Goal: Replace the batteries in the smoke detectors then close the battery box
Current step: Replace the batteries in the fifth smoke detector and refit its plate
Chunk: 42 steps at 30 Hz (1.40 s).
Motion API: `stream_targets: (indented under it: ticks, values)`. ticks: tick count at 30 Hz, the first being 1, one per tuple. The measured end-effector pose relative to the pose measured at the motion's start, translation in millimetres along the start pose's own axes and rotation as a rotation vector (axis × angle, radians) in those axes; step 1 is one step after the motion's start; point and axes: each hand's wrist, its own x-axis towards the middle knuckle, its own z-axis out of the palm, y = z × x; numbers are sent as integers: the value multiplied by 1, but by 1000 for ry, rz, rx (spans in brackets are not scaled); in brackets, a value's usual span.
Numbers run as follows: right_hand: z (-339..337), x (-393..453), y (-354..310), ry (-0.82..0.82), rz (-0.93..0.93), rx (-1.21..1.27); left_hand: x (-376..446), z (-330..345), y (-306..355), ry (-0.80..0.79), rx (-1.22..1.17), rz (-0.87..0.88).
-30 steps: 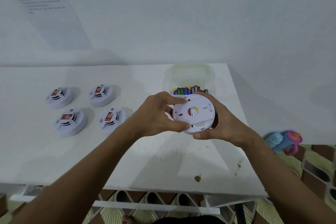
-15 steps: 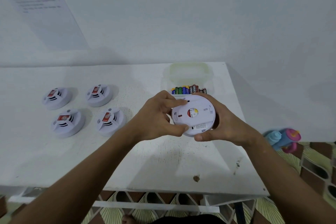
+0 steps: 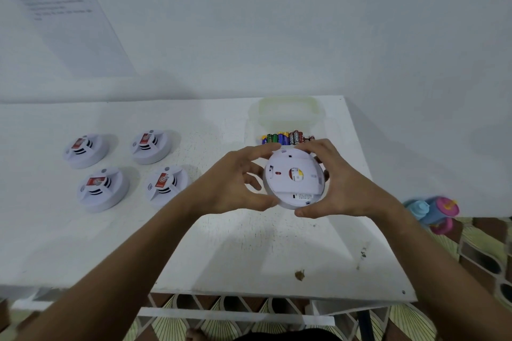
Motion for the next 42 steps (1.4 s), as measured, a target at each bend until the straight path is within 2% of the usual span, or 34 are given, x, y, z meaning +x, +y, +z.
stream_targets:
  ticks: [4,7,9,13,17,21,24,28,35,42]
  values:
    - [4,1,1,-22,-14,-129,-3,1,3,60,-107,52]
    - [5,1,-2,-25,-27,-115,-6,2,2,107,-232,79]
    - [6,2,-4,-4,-25,-36,-10,4,-2,125,-200,61]
    - [7,1,-6,10,-18,271,-14,5,-9,75,132,-14]
    - [10,-1,-9,-13,-35,442,-13,6,-3,18,62,16]
    - [15,1,-3,14,-47,314,-20,2,-5,75,136,100]
    - [18,6,0,25,-80,168,-26,-3,-3,79,244,116]
    - [23,14,-5,-3,-120,92,-33,-10,-3,78,311,113]
    - [40,35,-21,-46,-137,81,-49,-31,-10,134,314,62]
    - [64,61,-38,-74,-96,171,-53,-71,-26,109,236,108]
